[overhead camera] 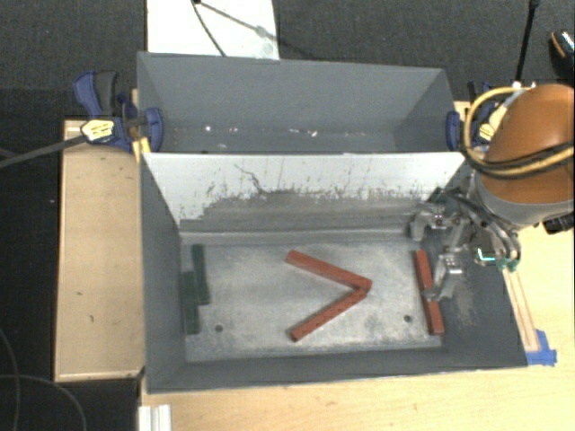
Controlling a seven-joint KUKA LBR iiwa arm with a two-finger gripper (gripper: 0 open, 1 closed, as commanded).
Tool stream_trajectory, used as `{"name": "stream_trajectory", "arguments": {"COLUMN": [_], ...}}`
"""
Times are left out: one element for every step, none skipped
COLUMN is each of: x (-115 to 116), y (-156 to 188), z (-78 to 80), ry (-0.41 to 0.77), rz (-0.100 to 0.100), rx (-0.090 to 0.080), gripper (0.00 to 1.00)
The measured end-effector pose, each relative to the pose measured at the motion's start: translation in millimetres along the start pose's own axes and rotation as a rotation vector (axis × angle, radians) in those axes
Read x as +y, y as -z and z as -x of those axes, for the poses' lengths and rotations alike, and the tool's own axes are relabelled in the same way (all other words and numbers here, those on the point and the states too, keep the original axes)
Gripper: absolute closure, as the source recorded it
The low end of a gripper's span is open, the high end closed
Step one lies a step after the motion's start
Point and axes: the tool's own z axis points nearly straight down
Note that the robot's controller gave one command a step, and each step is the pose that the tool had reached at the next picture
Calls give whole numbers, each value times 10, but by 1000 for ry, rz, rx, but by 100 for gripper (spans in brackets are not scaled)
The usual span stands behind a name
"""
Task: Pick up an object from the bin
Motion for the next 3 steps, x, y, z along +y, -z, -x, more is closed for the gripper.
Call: {"name": "stream_trajectory", "arguments": {"x": [752,1077,975], "y": [-1451,-1107,-1128], "z": [-257,-171,-468], "ry": [176,213,230], "rz": [1,0,-1], "rx": [-4,-11,-2], "gripper": [0,0,0]}}
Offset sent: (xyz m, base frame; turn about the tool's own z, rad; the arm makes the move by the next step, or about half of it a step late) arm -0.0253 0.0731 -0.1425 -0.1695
